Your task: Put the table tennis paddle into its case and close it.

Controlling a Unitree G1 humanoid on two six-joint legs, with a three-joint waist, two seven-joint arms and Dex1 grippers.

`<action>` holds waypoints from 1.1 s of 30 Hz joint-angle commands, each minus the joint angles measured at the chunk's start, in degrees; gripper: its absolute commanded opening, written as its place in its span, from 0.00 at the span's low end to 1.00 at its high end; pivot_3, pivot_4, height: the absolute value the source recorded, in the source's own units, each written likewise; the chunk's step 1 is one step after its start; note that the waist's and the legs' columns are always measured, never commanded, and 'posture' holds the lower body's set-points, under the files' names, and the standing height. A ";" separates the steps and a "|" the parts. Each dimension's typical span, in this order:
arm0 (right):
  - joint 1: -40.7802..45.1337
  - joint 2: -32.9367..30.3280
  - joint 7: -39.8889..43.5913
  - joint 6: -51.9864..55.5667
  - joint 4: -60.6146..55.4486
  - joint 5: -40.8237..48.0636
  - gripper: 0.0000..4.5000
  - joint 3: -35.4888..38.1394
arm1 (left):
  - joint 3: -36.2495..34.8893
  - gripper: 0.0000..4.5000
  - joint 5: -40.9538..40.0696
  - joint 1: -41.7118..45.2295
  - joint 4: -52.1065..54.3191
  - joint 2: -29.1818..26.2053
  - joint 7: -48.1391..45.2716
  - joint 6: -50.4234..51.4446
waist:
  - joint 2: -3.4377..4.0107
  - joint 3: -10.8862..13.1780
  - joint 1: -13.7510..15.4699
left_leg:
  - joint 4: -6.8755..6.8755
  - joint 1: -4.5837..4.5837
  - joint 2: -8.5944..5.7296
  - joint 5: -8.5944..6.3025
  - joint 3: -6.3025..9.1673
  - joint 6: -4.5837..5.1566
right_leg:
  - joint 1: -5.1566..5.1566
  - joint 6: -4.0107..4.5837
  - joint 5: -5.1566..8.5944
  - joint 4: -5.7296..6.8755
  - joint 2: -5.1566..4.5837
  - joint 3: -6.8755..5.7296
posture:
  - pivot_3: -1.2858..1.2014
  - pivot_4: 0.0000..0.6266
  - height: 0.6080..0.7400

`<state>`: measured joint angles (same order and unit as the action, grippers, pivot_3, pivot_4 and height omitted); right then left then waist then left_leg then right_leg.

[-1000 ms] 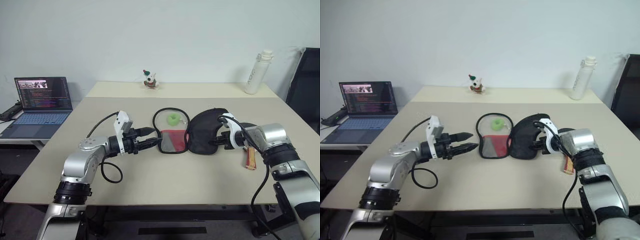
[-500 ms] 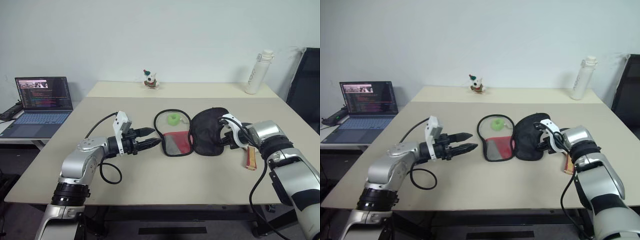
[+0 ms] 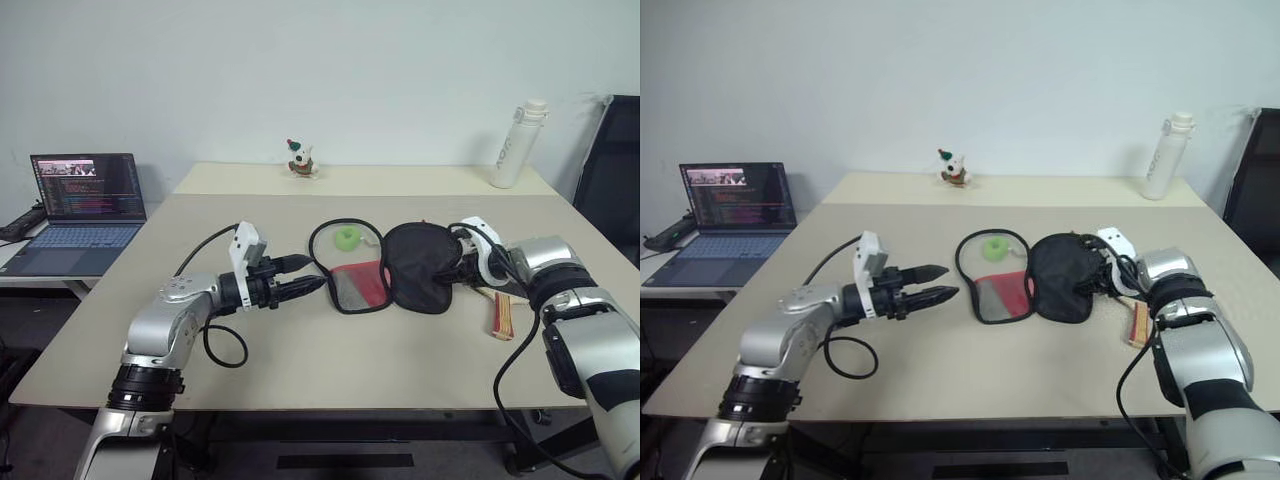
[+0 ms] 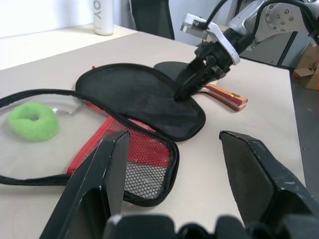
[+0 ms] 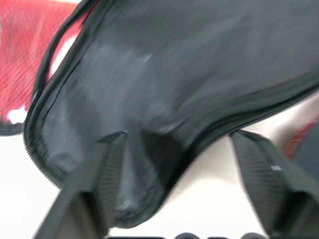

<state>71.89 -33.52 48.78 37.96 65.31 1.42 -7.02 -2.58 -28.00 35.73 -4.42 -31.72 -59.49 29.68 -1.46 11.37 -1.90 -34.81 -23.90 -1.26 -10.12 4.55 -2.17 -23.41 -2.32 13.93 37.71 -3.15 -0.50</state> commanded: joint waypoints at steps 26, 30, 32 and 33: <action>-36.52 14.75 -44.19 30.80 -64.93 5.16 1.00 33.65 | 2.31 0.70 1.99 8.38 -7.08 1.98 -5.49 -4.52 | 0.06 0.03 0.01 | -0.06 0.03 0.01 0.01 -0.04 0.02 | -0.02 -0.02 0.01 0.18 0.00 0.07 | 0.52 0.24 1.00; -36.15 14.73 -44.65 26.69 -60.46 4.55 1.00 31.09 | 2.10 0.70 2.09 7.88 -6.71 1.95 -5.18 -4.56 | 0.06 0.03 -0.02 | -0.06 0.05 0.03 0.01 -0.03 0.02 | -0.02 -0.02 0.02 0.19 0.02 0.05 | 0.52 0.24 1.00; -35.64 14.45 -44.84 24.56 -58.14 4.28 1.00 30.13 | 2.09 0.70 2.17 7.53 -6.51 1.93 -5.05 -4.61 | 0.02 0.01 -0.08 | -0.07 0.06 0.03 0.01 -0.03 0.02 | 0.01 -0.03 0.01 0.18 0.02 0.06 | 0.52 0.24 1.00; -35.34 14.32 -44.88 23.66 -57.05 4.23 1.00 29.55 | 2.10 0.70 2.22 7.35 -6.42 1.90 -4.98 -4.62 | 0.01 0.00 -0.11 | -0.08 0.07 0.03 0.01 -0.04 0.02 | 0.02 -0.03 0.01 0.17 0.02 0.06 | 0.52 0.24 1.00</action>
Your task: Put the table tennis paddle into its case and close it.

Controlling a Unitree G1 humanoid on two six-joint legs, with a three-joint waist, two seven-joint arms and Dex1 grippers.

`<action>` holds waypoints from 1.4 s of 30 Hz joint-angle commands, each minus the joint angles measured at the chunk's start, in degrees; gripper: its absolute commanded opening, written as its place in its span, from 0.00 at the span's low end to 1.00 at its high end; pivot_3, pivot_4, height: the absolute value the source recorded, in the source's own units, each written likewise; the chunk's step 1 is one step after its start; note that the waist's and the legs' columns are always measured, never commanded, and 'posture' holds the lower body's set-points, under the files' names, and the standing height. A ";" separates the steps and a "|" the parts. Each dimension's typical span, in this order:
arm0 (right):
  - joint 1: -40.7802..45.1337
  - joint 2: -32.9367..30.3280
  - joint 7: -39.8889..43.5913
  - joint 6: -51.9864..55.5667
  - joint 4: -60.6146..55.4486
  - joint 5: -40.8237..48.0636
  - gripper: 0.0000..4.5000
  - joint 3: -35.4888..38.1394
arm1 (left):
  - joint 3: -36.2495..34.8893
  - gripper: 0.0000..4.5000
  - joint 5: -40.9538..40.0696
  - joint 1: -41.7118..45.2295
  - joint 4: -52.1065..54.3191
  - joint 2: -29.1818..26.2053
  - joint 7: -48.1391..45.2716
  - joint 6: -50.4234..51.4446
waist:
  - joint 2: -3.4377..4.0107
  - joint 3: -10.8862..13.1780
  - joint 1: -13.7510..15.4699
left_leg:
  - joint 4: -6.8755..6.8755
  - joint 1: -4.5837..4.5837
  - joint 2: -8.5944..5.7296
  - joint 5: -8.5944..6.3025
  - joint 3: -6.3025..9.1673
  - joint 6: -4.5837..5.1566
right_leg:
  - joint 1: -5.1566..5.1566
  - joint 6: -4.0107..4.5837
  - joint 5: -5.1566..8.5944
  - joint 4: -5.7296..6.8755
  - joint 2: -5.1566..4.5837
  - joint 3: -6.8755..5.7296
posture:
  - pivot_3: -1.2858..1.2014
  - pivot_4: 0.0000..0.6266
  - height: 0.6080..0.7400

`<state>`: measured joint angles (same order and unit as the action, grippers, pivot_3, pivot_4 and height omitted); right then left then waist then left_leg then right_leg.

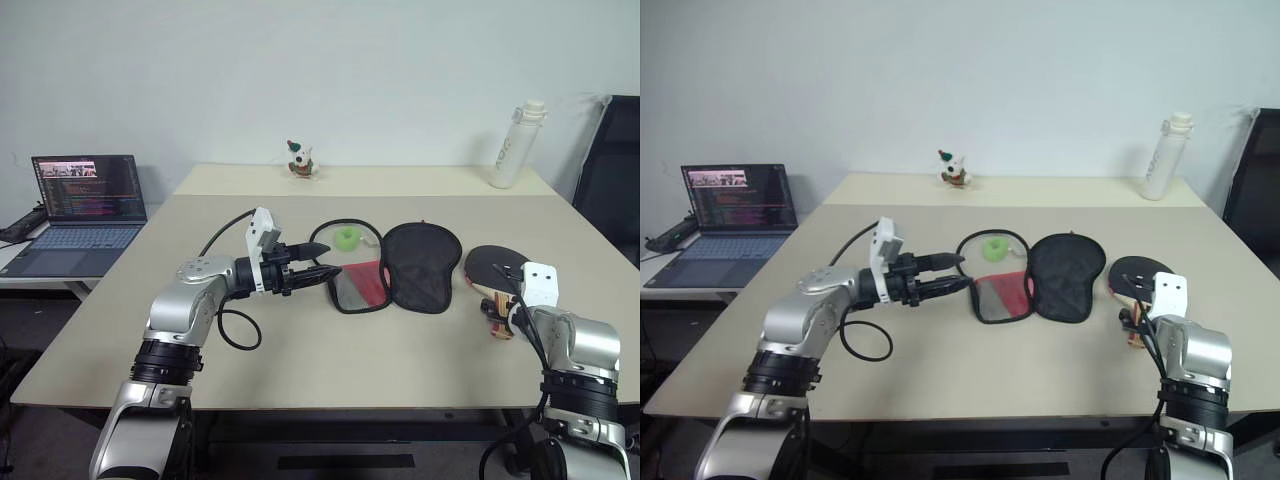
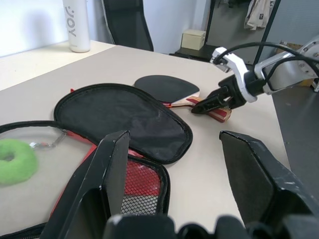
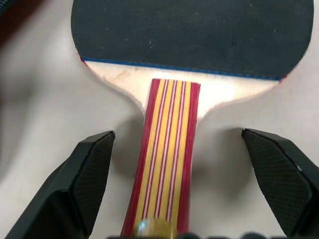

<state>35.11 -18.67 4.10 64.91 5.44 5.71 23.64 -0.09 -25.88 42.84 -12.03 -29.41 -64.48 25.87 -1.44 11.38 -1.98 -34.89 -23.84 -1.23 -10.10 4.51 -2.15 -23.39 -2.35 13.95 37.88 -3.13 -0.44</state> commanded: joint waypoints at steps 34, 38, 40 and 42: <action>11.73 17.83 -14.14 1.10 -14.40 6.17 0.24 -2.96 | -3.29 0.70 -2.27 -5.50 7.29 -4.54 1.30 2.79 | 0.31 0.19 -1.05 | 0.06 -0.01 0.11 0.01 0.05 0.01 | -0.13 0.03 -0.01 0.15 0.08 -0.03 | 0.52 0.24 1.00; 10.92 21.30 -14.80 -2.21 -10.89 5.36 0.24 -5.92 | -4.09 0.70 -2.42 -5.32 7.49 -5.19 1.69 2.68 | 0.31 0.18 0.03 | 0.06 -0.14 0.01 0.00 0.08 0.01 | -0.15 0.07 -0.03 0.01 -0.03 -0.04 | 0.52 0.24 1.00; 10.97 20.94 -14.41 -4.35 -8.11 4.84 0.24 -6.63 | -4.22 0.70 -2.43 -5.46 7.77 -5.33 1.86 2.73 | 0.30 0.18 0.25 | 0.06 -0.14 -0.02 0.00 0.07 0.01 | -0.14 0.06 -0.04 -0.03 -0.04 -0.04 | 0.52 0.24 1.00; 11.07 20.32 -14.05 -6.15 -5.85 4.49 0.24 -7.10 | -4.30 0.70 -2.37 -5.68 8.01 -5.39 2.01 2.71 | 0.30 0.18 0.27 | 0.06 -0.14 -0.03 0.00 0.08 0.01 | -0.13 0.05 -0.03 -0.02 -0.04 -0.05 | 0.52 0.24 1.00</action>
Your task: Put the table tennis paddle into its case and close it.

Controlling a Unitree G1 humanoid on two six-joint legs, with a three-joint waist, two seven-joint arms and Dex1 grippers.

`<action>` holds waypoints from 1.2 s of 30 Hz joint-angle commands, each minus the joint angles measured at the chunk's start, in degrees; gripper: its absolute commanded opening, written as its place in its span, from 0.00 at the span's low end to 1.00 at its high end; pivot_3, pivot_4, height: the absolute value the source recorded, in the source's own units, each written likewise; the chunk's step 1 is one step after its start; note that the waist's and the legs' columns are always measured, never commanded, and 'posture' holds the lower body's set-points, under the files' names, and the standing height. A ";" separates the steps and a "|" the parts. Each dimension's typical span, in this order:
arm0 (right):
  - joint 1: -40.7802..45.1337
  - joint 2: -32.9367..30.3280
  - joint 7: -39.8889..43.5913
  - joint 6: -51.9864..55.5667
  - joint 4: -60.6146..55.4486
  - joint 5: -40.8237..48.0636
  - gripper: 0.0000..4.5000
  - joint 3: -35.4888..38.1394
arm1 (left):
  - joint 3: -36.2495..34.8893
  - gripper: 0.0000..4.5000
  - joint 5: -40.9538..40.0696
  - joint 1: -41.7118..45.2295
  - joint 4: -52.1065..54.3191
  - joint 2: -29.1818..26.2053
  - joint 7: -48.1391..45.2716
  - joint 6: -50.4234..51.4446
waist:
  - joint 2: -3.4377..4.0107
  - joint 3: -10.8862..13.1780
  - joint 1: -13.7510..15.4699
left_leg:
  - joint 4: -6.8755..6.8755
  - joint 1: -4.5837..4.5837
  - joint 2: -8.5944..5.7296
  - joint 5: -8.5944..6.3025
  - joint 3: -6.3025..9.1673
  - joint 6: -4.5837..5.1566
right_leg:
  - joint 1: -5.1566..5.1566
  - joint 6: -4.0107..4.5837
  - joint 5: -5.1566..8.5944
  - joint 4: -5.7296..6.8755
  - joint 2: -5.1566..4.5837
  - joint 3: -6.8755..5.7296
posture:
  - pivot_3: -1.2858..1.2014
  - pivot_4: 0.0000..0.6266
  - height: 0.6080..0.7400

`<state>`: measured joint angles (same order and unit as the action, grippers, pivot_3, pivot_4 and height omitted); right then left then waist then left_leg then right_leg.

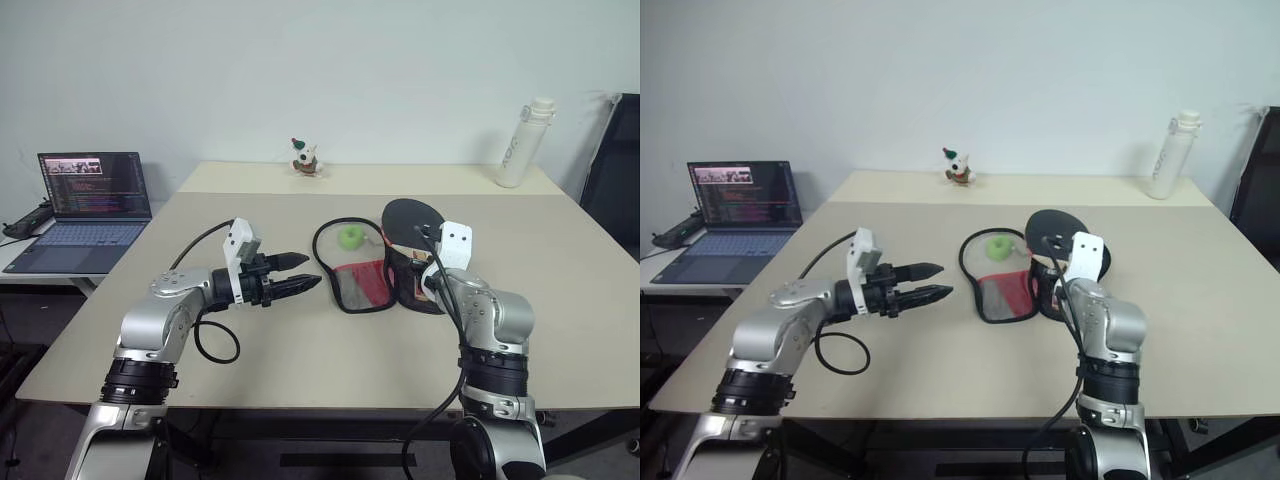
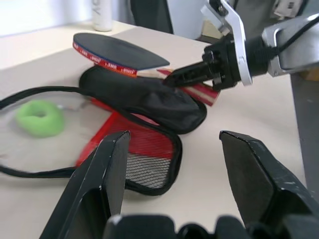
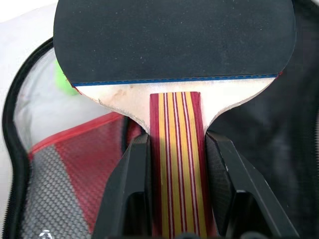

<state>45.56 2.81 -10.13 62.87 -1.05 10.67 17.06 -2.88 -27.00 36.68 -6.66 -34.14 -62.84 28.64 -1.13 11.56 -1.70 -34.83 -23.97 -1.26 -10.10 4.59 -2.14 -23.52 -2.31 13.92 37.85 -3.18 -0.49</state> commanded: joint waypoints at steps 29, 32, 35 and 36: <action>5.75 -4.17 -2.29 -19.55 23.46 -0.86 0.41 0.61 | -1.24 0.70 -1.40 -0.71 3.94 -0.30 1.65 0.52 | 0.00 0.00 -0.34 | 0.02 0.03 0.04 0.00 -0.03 0.00 | -0.01 0.01 0.00 0.04 0.04 0.01 | 0.52 0.24 1.00; 5.48 -3.99 -2.91 -20.46 23.09 -1.07 0.60 0.16 | -1.31 0.70 -1.36 -0.97 4.05 -0.36 1.80 0.56 | 0.00 0.00 -0.34 | 0.02 0.03 0.05 0.00 -0.03 0.00 | -0.01 0.01 0.00 0.04 0.04 0.01 | 0.52 0.24 1.00; 4.11 -3.69 -3.06 -19.96 19.62 -1.36 0.85 -1.09 | -1.51 0.70 -1.24 -1.41 3.98 -0.48 2.07 0.46 | 0.00 0.00 -0.34 | 0.01 0.04 0.05 0.00 -0.03 0.00 | -0.01 0.01 0.01 0.05 0.05 0.02 | 0.52 0.24 1.00; 3.40 -3.64 -2.79 -19.28 17.78 -1.43 0.93 -1.71 | -1.56 0.70 -1.18 -1.58 3.95 -0.52 2.23 0.39 | 0.00 0.00 -0.34 | 0.02 0.04 0.05 0.00 -0.03 0.00 | -0.01 0.01 0.01 0.05 0.04 0.01 | 0.52 0.24 1.00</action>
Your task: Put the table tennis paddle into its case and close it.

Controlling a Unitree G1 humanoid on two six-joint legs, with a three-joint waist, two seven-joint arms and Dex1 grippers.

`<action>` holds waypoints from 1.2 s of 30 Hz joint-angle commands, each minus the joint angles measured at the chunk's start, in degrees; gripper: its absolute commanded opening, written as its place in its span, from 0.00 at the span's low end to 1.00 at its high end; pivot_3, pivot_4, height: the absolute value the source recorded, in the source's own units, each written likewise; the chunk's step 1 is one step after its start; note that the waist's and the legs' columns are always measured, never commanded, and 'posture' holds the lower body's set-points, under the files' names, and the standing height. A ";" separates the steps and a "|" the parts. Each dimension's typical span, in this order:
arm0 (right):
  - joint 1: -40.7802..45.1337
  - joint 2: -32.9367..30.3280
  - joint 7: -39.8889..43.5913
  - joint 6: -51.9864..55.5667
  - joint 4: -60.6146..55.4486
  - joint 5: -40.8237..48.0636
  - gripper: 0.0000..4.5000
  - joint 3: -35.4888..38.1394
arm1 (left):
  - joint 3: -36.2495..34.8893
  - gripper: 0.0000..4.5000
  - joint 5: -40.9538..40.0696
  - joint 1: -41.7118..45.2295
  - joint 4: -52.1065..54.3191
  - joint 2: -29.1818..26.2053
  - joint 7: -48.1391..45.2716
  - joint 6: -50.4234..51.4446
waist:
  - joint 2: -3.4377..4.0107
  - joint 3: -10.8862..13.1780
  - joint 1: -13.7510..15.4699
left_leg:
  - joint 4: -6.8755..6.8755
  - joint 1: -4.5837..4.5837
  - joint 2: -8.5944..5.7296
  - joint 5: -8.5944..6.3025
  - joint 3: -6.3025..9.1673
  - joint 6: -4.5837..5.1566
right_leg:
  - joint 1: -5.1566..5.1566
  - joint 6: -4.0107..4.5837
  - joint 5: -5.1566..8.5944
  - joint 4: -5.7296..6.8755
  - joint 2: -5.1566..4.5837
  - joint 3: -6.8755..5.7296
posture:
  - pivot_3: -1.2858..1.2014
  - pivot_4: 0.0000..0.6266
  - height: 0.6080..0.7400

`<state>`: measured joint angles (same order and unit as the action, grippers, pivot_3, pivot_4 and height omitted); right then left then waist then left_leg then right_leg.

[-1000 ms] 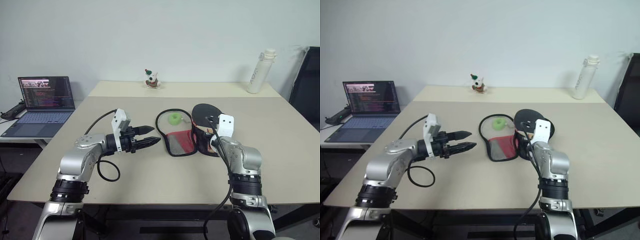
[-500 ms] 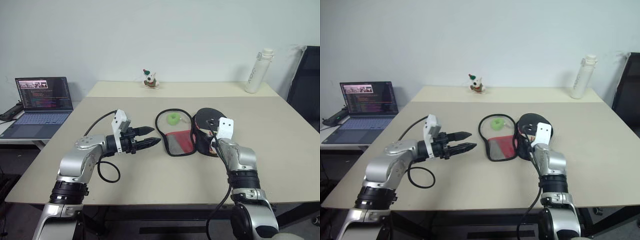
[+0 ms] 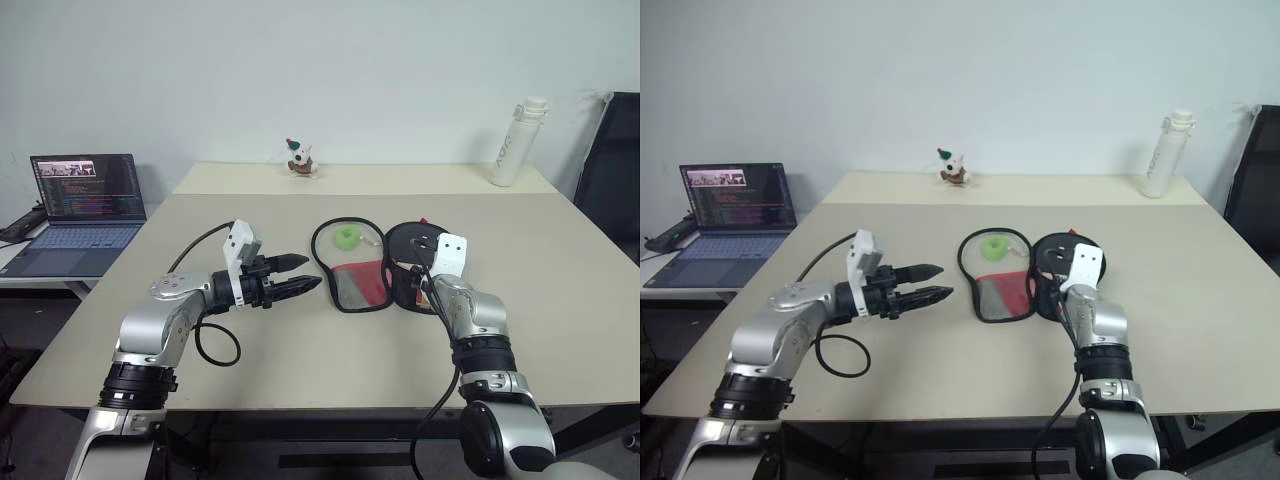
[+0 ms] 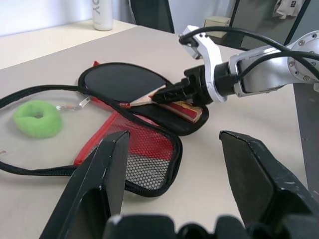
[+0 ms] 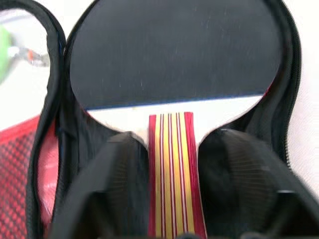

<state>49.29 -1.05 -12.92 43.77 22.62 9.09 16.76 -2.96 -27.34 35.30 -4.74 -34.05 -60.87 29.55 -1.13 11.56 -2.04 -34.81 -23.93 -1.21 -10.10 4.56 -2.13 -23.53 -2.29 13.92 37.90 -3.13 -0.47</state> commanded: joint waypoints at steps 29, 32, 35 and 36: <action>-14.56 -37.11 38.73 37.03 -55.15 35.99 1.00 0.93 | 4.45 0.01 23.36 23.51 -56.90 12.57 16.76 -25.37 | -0.22 0.04 0.47 | -0.04 -0.14 -0.06 -0.01 0.07 0.01 | 0.07 -0.11 0.02 -0.24 -0.05 -0.14 | 0.52 0.24 1.00; -16.06 -38.41 39.38 36.04 -55.64 35.88 1.00 0.64 | 4.65 0.01 24.55 25.48 -60.89 14.37 16.73 -27.39 | -0.24 0.05 0.31 | -0.05 -0.13 -0.05 -0.01 0.05 0.01 | 0.07 -0.14 0.01 -0.24 -0.04 -0.12 | 0.52 0.24 1.00; -17.37 -39.39 39.52 35.40 -55.69 35.50 1.00 1.24 | 4.11 0.01 24.86 27.53 -64.08 16.67 16.22 -27.75 | -0.26 0.06 0.36 | -0.06 -0.13 -0.05 -0.01 0.07 0.01 | 0.07 -0.14 0.01 -0.23 -0.04 -0.14 | 0.52 0.24 1.00; -17.92 -39.80 39.63 35.20 -55.75 35.51 1.00 1.52 | 4.16 0.01 25.13 28.19 -64.85 17.34 16.19 -27.86 | -0.27 0.07 0.40 | -0.07 -0.14 -0.05 -0.01 0.07 0.00 | 0.07 -0.14 0.01 -0.23 -0.04 -0.15 | 0.52 0.24 1.00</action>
<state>31.66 -39.87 26.21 80.36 -31.35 44.10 16.83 1.82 -2.55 61.31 -69.17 -17.19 -44.48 3.06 -1.40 11.63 -1.64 -34.88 -24.07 -1.27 -10.11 4.62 -2.13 -23.46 -2.44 13.93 37.67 -3.18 -0.61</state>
